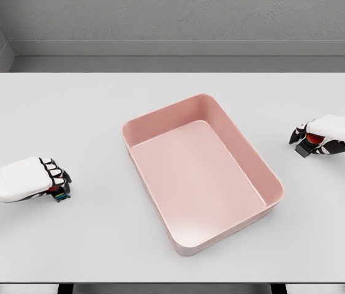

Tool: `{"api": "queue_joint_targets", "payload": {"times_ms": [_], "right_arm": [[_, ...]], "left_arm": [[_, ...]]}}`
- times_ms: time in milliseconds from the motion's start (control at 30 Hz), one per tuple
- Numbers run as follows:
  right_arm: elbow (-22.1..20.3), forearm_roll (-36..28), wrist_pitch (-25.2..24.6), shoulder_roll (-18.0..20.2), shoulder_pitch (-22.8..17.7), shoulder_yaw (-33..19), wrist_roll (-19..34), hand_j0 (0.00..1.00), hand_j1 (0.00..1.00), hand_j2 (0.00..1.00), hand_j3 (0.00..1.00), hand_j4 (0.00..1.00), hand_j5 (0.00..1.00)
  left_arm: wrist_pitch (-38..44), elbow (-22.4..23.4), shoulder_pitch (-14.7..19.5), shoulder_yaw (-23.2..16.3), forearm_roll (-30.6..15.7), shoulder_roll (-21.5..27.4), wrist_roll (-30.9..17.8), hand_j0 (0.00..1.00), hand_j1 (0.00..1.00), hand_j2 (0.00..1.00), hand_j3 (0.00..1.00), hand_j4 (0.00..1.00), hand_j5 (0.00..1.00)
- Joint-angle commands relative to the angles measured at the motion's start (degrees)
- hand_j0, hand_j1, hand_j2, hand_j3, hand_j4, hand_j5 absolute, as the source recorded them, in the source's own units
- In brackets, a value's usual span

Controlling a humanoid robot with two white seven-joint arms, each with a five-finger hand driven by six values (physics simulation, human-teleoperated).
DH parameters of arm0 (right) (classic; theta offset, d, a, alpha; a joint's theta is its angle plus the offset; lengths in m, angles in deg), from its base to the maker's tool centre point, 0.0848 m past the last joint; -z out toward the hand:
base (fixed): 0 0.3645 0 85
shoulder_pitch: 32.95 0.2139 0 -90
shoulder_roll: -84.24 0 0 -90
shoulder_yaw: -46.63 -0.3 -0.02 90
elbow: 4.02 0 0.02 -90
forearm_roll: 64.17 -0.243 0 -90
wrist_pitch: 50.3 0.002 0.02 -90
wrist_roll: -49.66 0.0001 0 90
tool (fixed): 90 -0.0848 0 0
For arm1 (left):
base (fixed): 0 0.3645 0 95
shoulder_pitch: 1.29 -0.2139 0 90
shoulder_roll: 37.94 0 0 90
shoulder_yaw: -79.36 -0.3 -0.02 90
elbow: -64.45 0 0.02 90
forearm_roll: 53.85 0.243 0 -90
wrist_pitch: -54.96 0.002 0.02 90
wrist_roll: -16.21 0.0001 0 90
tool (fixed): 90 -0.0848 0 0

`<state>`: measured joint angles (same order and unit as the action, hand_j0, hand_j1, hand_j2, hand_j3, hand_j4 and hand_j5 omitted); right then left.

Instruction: Put the industrial switch in the basket with both arms

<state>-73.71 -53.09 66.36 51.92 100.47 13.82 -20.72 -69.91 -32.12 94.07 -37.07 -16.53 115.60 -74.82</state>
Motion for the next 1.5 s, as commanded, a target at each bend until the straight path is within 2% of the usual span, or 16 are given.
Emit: {"api": "queue_joint_targets", "payload": {"times_ms": [0,200,300,467,633,667,767,933,1467], "right_arm": [[0.09,0.69,0.32,-0.03,0.09,0.3,0.15,0.56,0.56,0.56,0.56,0.56,0.56],[-0.18,0.78,1.03,0.06,0.53,-0.05,0.24,0.53,0.53,0.53,0.53,0.53,0.53],[-0.27,0.78,1.64,0.06,0.71,-0.23,0.51,0.53,0.53,0.53,0.53,0.53,0.53],[-0.35,0.69,4.54,0.15,1.94,-1.11,0.86,0.53,0.53,0.53,0.53,0.53,0.53],[-0.97,0.6,4.81,0.06,2.9,-1.2,0.86,0.53,0.53,0.53,0.53,0.53,0.53],[-0.88,0.51,6.56,0.06,3.43,-1.37,0.86,0.53,0.53,0.53,0.53,0.53,0.53],[-0.97,0.43,7.7,0.06,3.87,-1.46,0.95,0.53,0.53,0.53,0.53,0.53,0.53],[-3.52,0.25,8.23,-0.03,4.57,-1.64,1.74,0.53,0.53,0.53,0.53,0.53,0.53],[-8.79,0.25,8.32,-0.29,6.95,-3.13,3.93,0.53,0.53,0.53,0.53,0.53,0.53]], "left_arm": [[-0.12,-0.29,0.0,-0.02,-0.06,-0.09,-0.29,0.44,0.44,0.44,0.44,0.44,0.44],[-0.12,-3.72,0.97,0.77,-0.76,0.44,-0.2,0.43,0.43,0.43,0.43,0.43,0.43],[-0.12,-4.42,3.08,0.94,-1.38,0.44,-0.2,0.43,0.43,0.43,0.43,0.43,0.43],[-0.12,-4.51,5.63,0.85,-1.47,0.27,-0.2,0.43,0.43,0.43,0.43,0.43,0.43],[-0.12,-4.51,6.33,0.85,-1.64,0.27,-0.2,0.42,0.42,0.42,0.42,0.42,0.42],[-0.12,-4.51,6.42,0.85,-1.64,0.27,-0.2,0.42,0.42,0.42,0.42,0.42,0.42],[-0.12,-4.51,6.94,0.85,-1.64,0.09,-0.2,0.42,0.42,0.42,0.42,0.42,0.42],[-0.12,-4.51,8.79,0.77,-1.64,-0.61,-0.2,0.42,0.42,0.42,0.42,0.42,0.42],[-0.12,-4.51,15.12,-0.02,-1.73,-8.87,-0.55,0.41,0.41,0.41,0.41,0.41,0.41]]}}
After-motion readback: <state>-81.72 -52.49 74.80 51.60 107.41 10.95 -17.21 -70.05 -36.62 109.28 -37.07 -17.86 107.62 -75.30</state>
